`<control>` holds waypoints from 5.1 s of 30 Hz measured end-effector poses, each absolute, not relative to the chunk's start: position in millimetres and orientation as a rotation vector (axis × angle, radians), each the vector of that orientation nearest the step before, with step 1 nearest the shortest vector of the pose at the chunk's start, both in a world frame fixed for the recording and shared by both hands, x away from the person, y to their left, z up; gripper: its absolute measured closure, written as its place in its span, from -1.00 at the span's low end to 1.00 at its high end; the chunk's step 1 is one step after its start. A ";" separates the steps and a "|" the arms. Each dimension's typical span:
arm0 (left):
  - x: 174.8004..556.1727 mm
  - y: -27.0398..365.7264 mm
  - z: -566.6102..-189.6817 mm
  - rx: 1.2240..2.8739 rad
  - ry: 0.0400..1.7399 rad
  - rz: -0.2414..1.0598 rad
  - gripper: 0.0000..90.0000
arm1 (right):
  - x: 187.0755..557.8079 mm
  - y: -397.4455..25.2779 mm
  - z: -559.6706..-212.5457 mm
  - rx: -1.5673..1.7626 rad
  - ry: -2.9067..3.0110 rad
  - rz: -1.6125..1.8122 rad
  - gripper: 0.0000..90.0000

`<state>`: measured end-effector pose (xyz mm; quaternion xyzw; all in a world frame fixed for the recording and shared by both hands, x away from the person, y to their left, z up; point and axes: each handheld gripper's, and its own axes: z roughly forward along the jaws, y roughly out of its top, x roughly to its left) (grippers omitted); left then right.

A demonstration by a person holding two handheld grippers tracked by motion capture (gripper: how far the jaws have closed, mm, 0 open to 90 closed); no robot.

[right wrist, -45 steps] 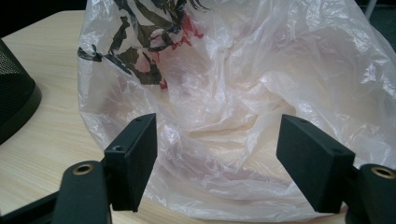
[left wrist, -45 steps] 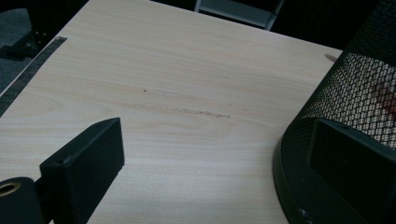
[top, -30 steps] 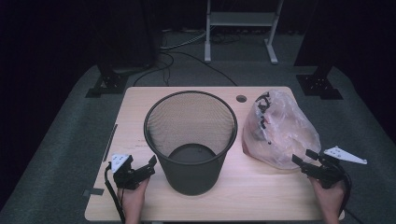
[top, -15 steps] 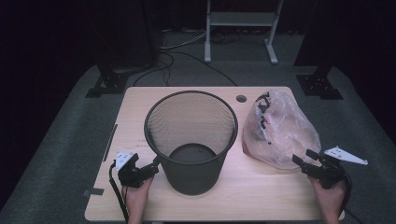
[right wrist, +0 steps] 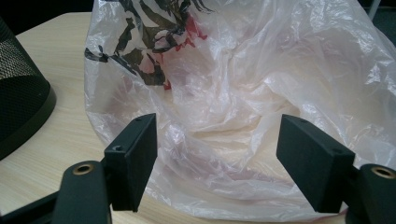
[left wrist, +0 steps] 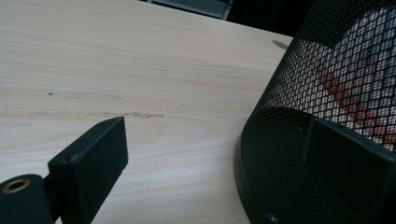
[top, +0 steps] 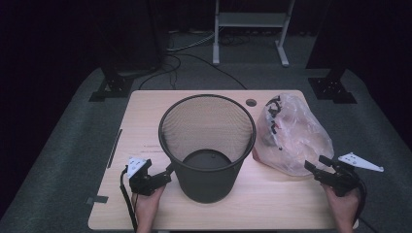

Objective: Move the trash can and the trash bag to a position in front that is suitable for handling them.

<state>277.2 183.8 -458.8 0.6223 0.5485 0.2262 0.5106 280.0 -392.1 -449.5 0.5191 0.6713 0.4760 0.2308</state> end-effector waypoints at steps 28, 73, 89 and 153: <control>274.8 142.3 -459.1 1.601 1.211 0.505 -0.88 | 281.5 -395.8 -446.7 1.440 1.828 1.343 -0.37; 276.2 167.9 -450.1 1.585 1.277 0.631 -0.94 | 424.7 -337.4 -478.7 1.590 2.038 1.038 -0.22; 276.7 169.8 -452.7 1.587 1.281 0.625 -0.93 | 411.7 -332.1 -476.9 1.468 2.056 0.937 0.95; 277.3 175.9 -457.8 1.586 1.303 0.620 -0.93 | 331.5 -379.1 -175.2 0.990 2.166 1.607 0.98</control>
